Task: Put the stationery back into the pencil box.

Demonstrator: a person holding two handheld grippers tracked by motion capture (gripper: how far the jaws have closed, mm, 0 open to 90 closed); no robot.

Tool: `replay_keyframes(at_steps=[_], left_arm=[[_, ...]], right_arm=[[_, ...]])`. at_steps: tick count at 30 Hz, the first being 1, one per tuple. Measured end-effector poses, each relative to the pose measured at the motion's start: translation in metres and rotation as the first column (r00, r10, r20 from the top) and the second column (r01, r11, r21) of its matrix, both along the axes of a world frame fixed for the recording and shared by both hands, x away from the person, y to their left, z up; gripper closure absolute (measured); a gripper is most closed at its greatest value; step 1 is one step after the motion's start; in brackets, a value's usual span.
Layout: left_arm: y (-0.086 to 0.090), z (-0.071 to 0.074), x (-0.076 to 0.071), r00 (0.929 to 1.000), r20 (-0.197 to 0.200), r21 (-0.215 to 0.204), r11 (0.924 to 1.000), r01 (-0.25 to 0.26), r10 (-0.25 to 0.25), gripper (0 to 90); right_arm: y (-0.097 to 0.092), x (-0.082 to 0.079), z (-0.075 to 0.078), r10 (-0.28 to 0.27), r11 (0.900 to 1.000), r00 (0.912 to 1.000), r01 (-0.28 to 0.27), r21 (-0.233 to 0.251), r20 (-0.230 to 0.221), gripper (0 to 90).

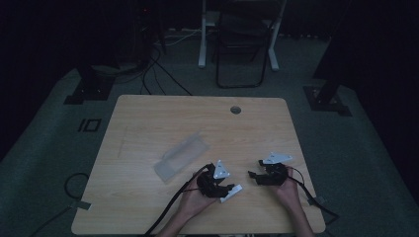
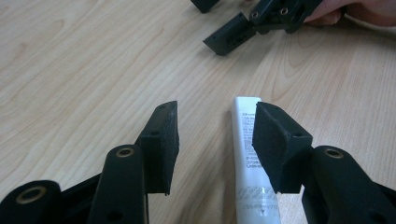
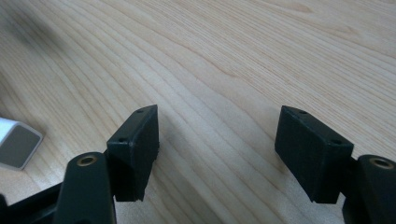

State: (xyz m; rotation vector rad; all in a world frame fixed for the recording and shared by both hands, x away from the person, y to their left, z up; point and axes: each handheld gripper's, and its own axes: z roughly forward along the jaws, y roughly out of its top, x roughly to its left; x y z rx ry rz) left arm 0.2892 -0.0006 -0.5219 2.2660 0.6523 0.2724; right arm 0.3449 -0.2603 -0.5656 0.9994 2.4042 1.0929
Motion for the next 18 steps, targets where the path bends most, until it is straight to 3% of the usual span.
replay_keyframes(at_steps=[10, 18], left_arm=[[-0.014, -0.012, -0.001, 0.9994, -0.028, 0.033, 0.9992, 0.021, -0.020, 52.4], [-0.020, -0.016, -0.002, 0.9987, -0.039, 0.034, 0.9989, 0.033, -0.032, 55.5]], right_arm=[[0.000, 0.000, 0.000, 0.000, 1.0000, 1.0000, 0.000, 0.001, -0.001, 30.5], [0.000, 0.000, 0.000, 0.001, 1.0000, 1.0000, -0.001, 0.000, 0.000, 30.5]])
